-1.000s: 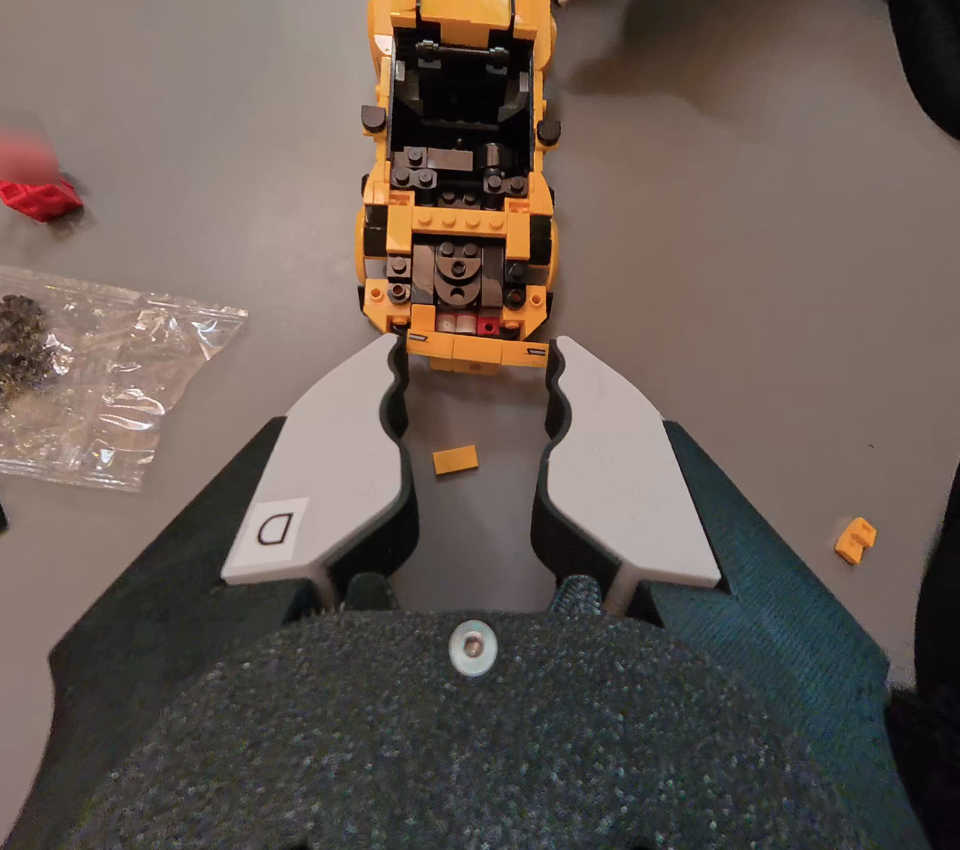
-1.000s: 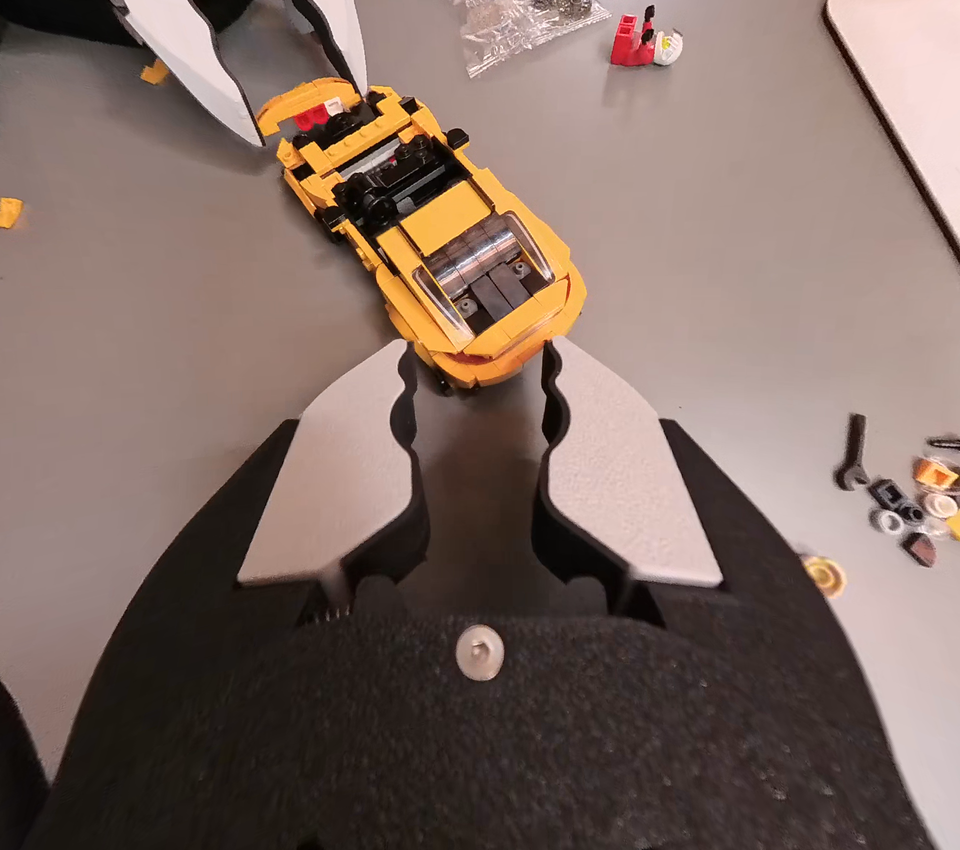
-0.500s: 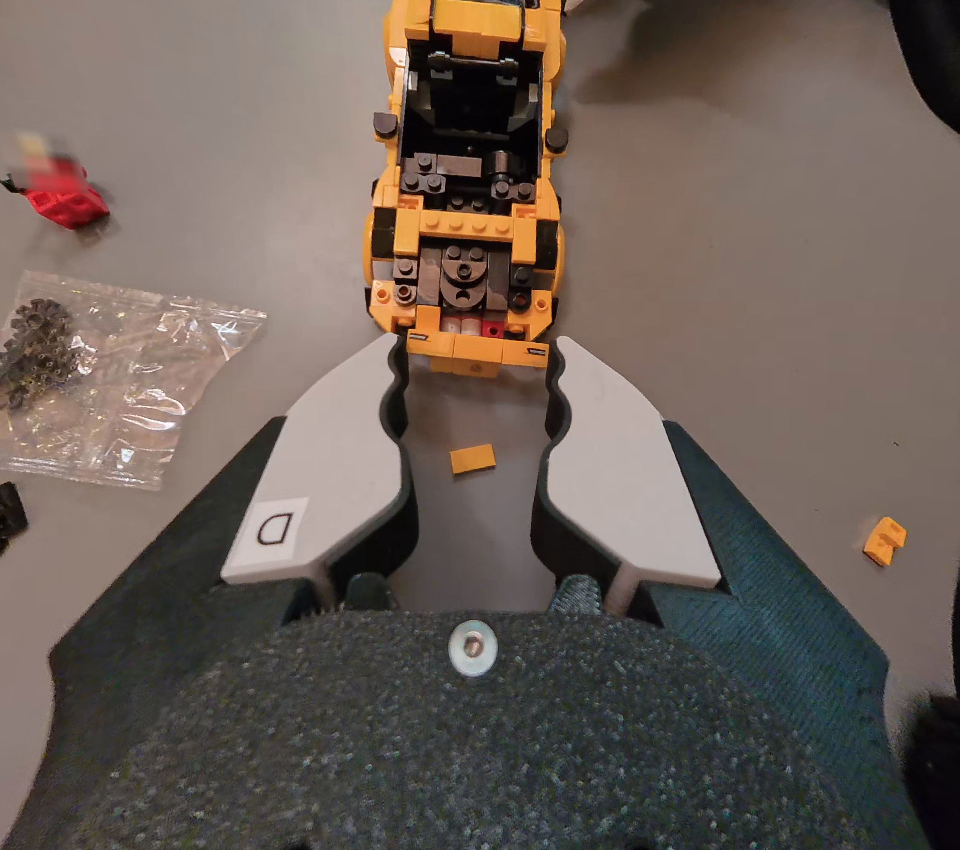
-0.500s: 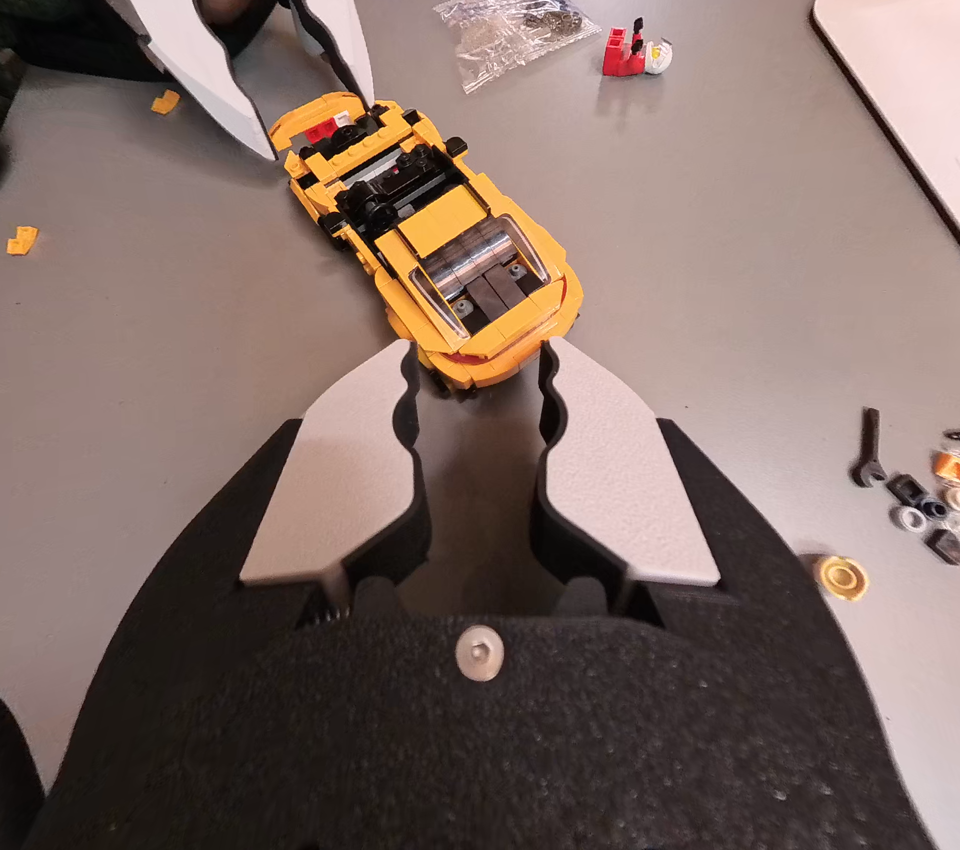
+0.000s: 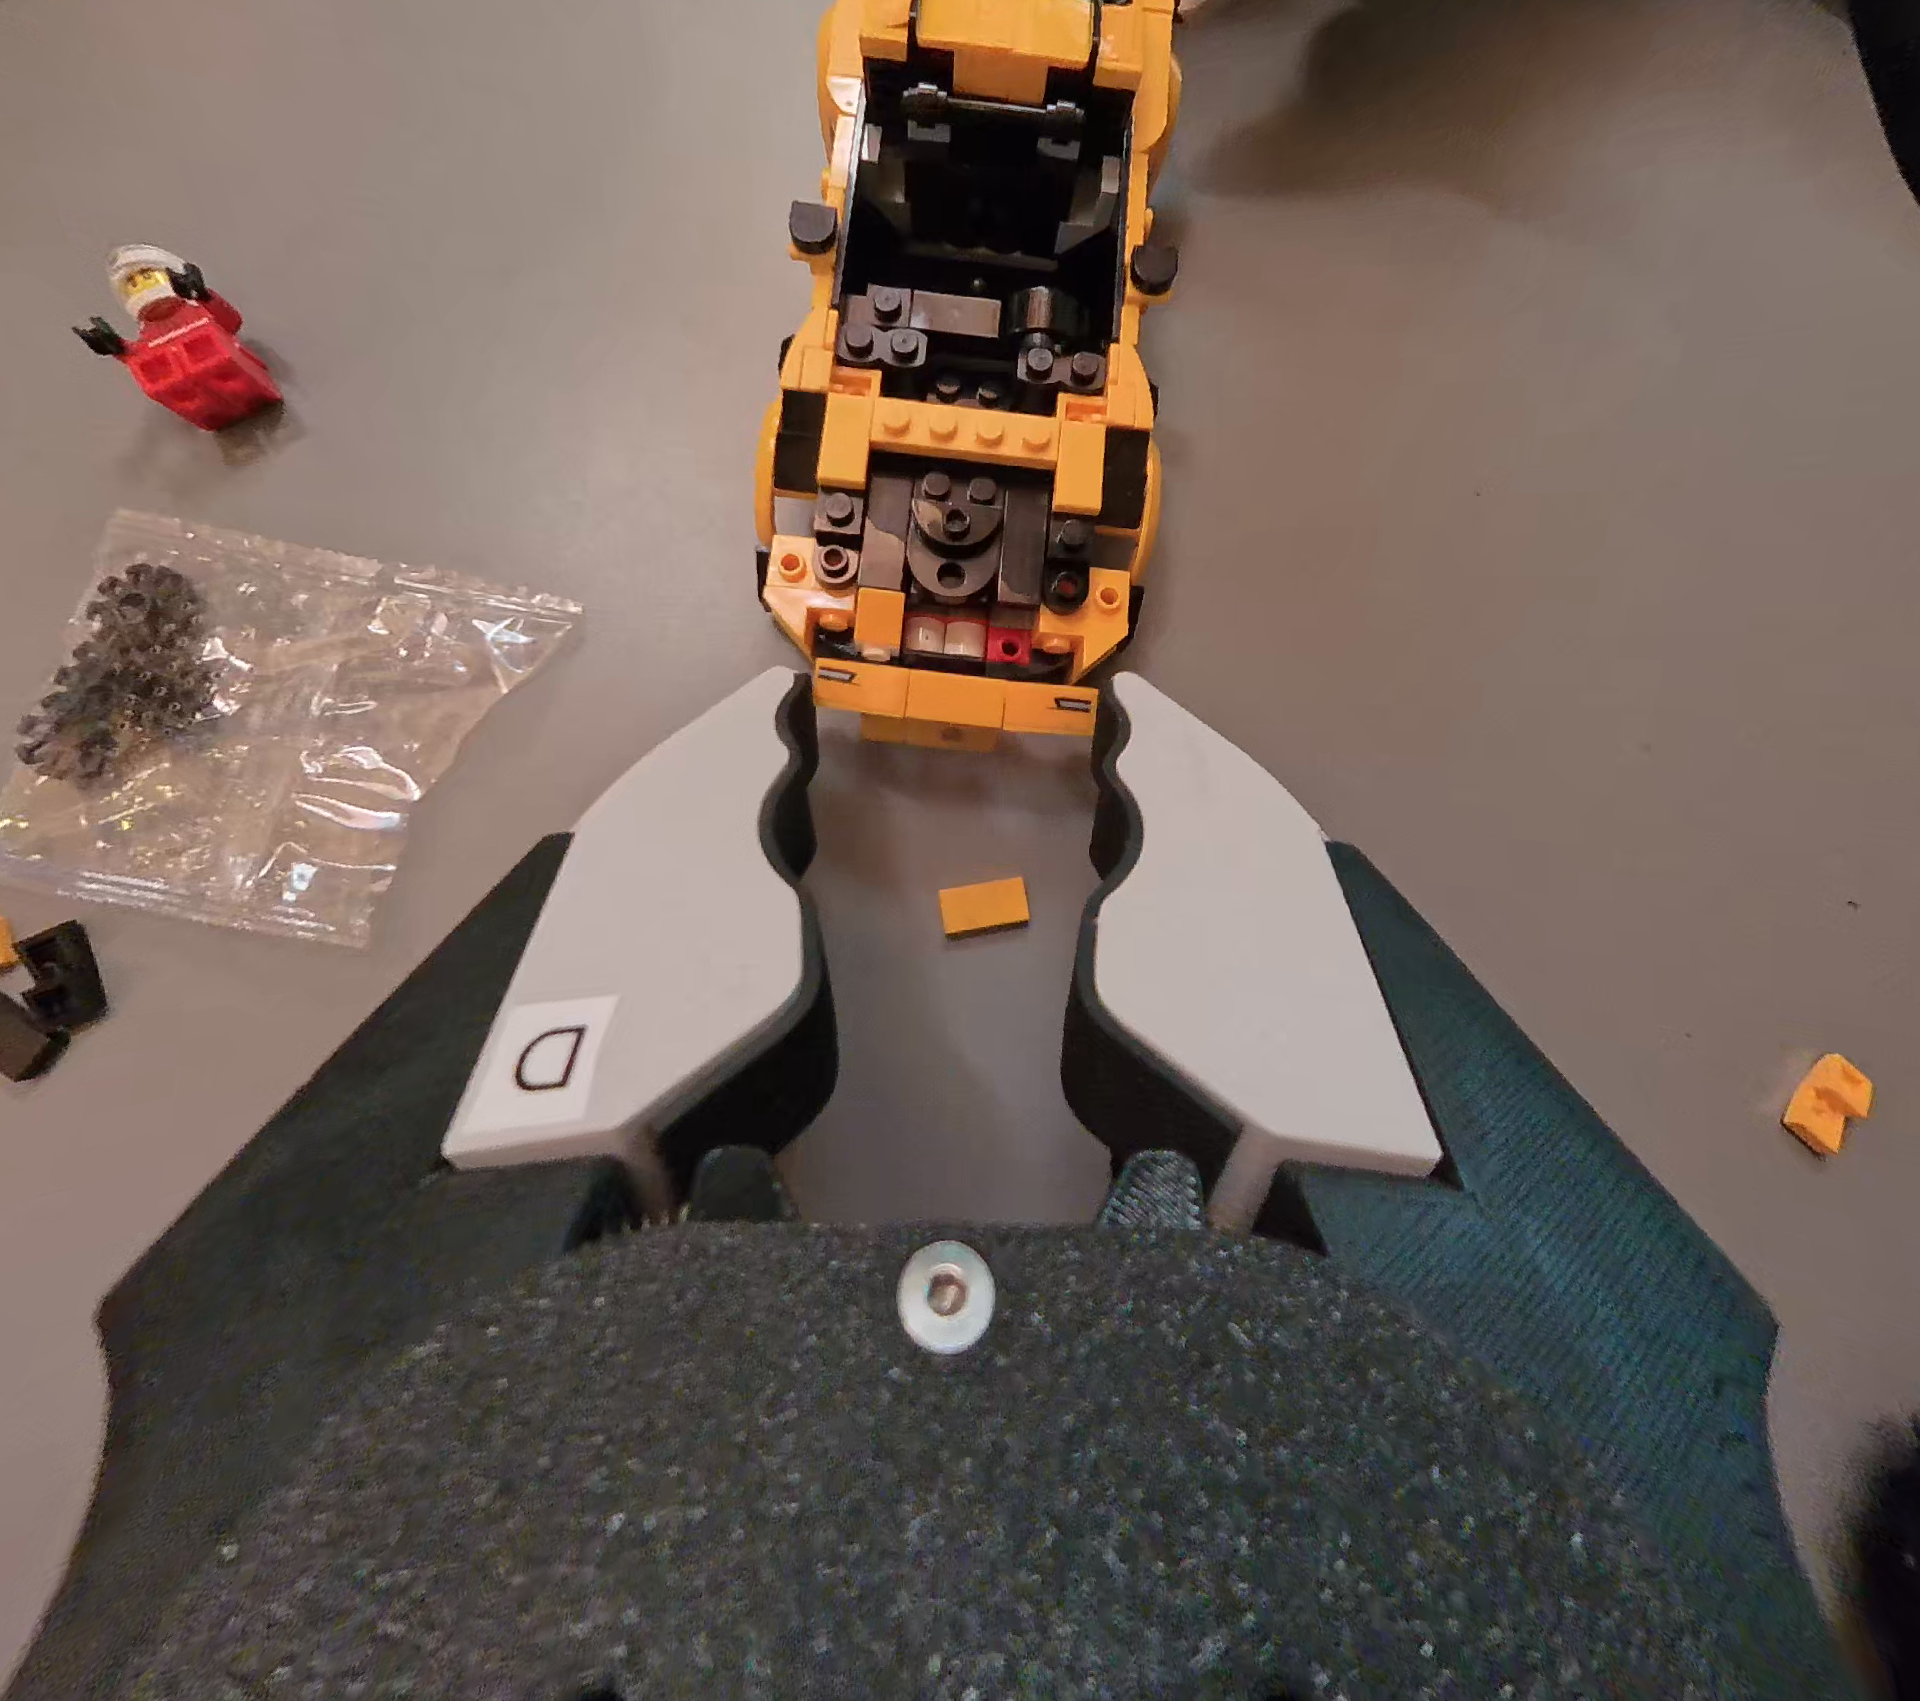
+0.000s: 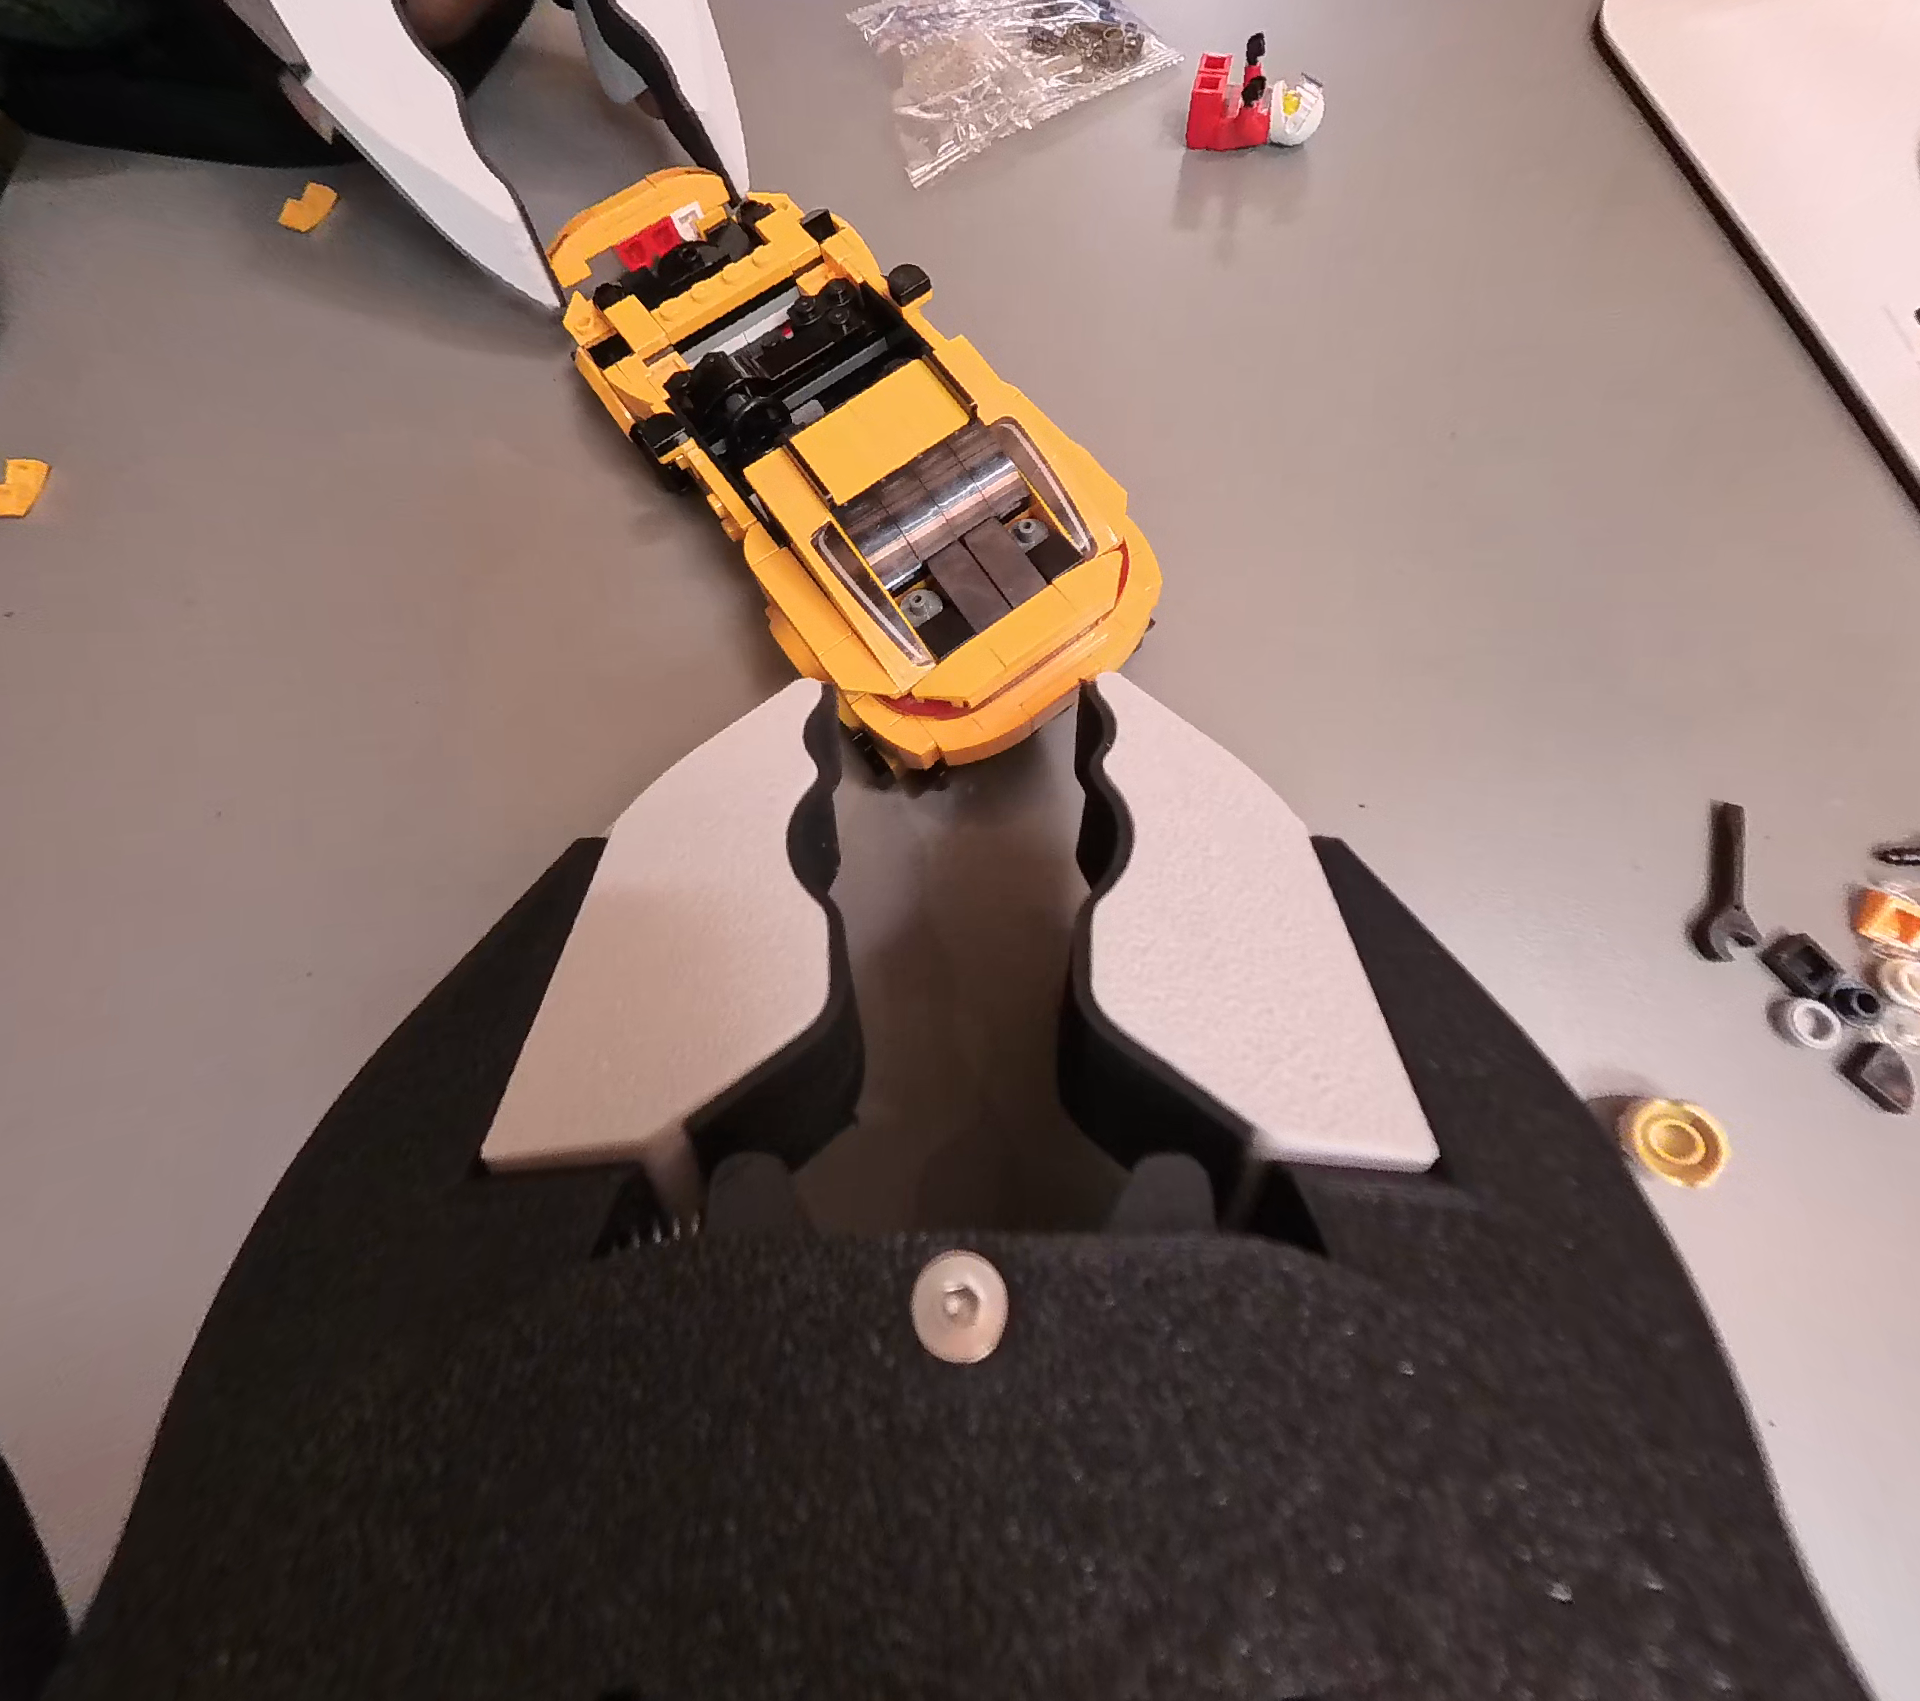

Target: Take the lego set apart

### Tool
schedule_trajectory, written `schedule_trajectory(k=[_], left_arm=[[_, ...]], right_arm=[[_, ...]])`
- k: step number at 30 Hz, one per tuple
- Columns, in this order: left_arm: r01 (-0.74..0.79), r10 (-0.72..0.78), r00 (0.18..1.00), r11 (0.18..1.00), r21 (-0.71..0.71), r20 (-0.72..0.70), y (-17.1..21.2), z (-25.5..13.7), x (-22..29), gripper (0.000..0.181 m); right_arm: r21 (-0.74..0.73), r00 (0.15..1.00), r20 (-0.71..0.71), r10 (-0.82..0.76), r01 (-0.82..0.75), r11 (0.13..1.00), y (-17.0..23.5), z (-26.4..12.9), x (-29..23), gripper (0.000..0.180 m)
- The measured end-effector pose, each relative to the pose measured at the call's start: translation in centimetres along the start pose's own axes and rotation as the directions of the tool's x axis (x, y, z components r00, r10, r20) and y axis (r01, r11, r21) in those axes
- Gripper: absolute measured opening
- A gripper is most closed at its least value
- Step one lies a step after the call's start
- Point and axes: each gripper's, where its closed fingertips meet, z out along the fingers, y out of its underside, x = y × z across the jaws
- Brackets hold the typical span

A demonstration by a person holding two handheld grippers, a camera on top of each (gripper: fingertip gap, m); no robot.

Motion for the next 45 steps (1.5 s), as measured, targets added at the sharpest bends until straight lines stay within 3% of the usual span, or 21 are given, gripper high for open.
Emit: schedule_trajectory(k=[20, 25, 30, 32, 35, 37, 39, 43, 45], left_arm=[[-0.114, 0.113, 0.991, 0.993, 0.009, 0.073, -0.4, -0.1, 0.3, 0.05], [-0.019, 0.017, 1.0, 0.981, 0.194, 0.008, -2.1, -2.0, 0.3, 0.05], [0.017, 0.038, 0.994, 0.874, 0.485, -0.103, -6.1, -5.2, 1.8, 0.05], [0.01, 0.076, 0.99, 0.808, 0.589, -0.12, -7.5, -6.7, 2.6, 0.05], [-0.051, 0.147, 0.986, 0.736, 0.675, -0.086, -8.5, -8.3, 3.6, 0.05], [-0.094, 0.183, 0.982, 0.711, 0.697, -0.054, -8.7, -8.8, 4.2, 0.05], [-0.128, 0.213, 0.977, 0.689, 0.714, -0.03, -8.8, -9.1, 4.7, 0.05], [-0.176, 0.264, 0.965, 0.661, 0.73, -0.006, -9.0, -9.4, 5.5, 0.05], [-0.196, 0.278, 0.961, 0.66, 0.725, 0.007, -8.9, -9.3, 5.7, 0.05]], right_arm=[[-0.015, 0.999, -0.049, -0.009, 0.008, 1.0, 0.1, 0.1, 0.0, 0.042], [-0.01, 0.992, -0.102, -0.069, 0.068, 0.998, -1.6, -0.6, -0.8, 0.037], [0.201, 0.996, 0.082, 0.02, -0.036, 0.979, -8.1, -0.2, -6.4, 0.037], [0.295, 0.947, 0.277, 0.159, -0.242, 0.924, -10.7, 0.5, -9.1, 0.038], [0.3, 0.759, 0.552, 0.346, -0.568, 0.766, -13.0, 1.6, -10.8, 0.038], [0.241, 0.625, 0.663, 0.412, -0.7, 0.673, -13.7, 2.1, -11.1, 0.038], [0.17, 0.525, 0.733, 0.432, -0.757, 0.631, -14.2, 2.4, -11.9, 0.04], [0.123, 0.466, 0.776, 0.426, -0.774, 0.621, -14.8, 2.8, -13.4, 0.037], [0.121, 0.452, 0.791, 0.413, -0.777, 0.618, -15.2, 2.6, -13.8, 0.023]])
